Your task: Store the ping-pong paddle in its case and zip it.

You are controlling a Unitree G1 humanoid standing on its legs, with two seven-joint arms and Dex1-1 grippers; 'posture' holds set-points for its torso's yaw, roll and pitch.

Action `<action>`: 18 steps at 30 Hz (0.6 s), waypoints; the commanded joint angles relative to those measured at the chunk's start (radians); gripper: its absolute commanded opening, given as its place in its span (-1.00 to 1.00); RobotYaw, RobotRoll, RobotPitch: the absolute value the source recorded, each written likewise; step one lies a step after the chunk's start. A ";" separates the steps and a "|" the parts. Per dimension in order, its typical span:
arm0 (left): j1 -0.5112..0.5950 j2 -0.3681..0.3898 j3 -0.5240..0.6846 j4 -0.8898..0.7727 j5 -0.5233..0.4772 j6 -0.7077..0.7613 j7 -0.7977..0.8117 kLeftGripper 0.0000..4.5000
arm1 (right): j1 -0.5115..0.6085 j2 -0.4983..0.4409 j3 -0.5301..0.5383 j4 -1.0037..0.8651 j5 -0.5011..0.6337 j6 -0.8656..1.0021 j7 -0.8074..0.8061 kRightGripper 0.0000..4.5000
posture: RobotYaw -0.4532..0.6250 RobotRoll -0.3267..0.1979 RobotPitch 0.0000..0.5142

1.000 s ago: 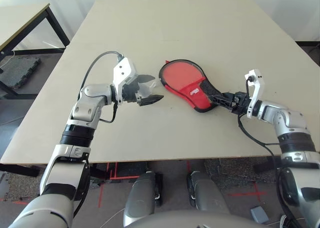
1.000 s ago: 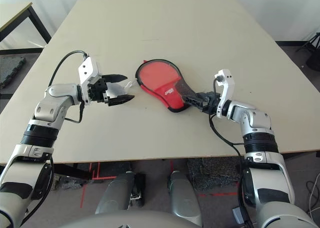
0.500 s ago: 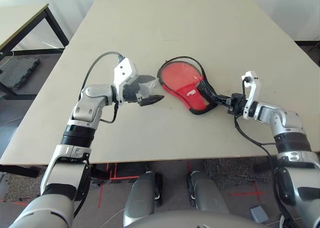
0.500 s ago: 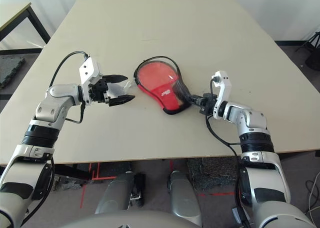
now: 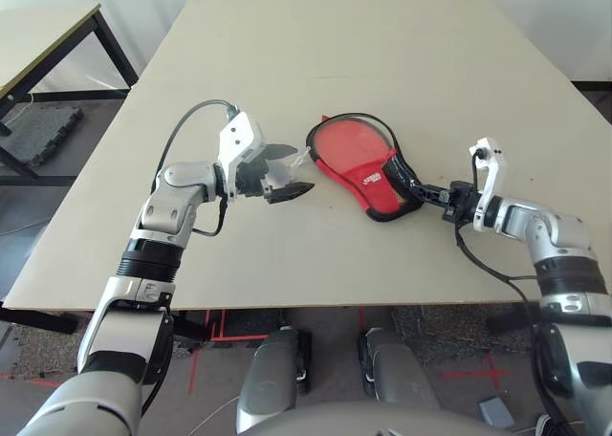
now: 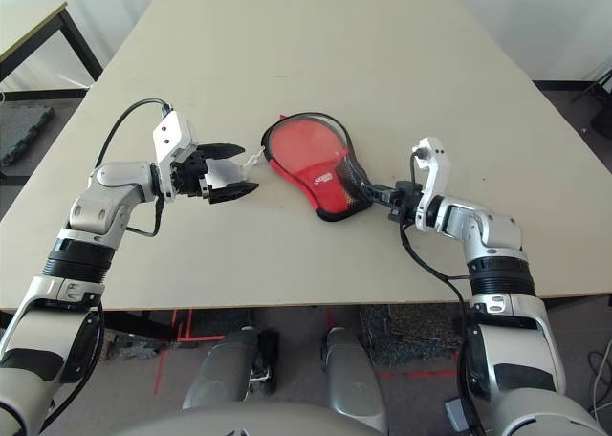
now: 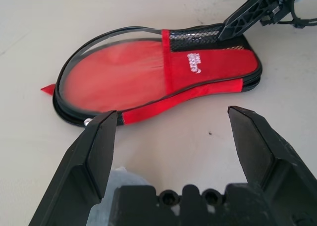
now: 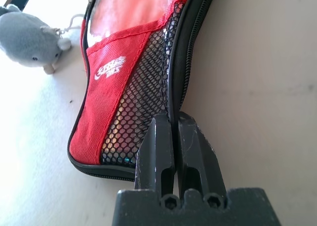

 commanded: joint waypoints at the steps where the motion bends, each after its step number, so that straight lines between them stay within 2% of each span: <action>1: 0.001 -0.001 -0.010 0.023 0.010 -0.011 0.000 1.00 | 0.043 -0.025 -0.002 -0.049 0.024 0.051 0.016 -0.99 | -0.11 0.25 -0.57; 9: -0.014 0.003 -0.014 0.050 0.015 -0.026 -0.009 1.00 | 0.171 -0.164 -0.027 -0.222 0.117 0.149 0.092 -0.99 | -0.12 0.25 -0.55; 18: -0.030 0.011 -0.022 0.081 0.021 -0.047 -0.027 1.00 | 0.314 -0.333 -0.076 -0.283 0.180 0.195 0.192 -0.99 | -0.16 0.25 -0.53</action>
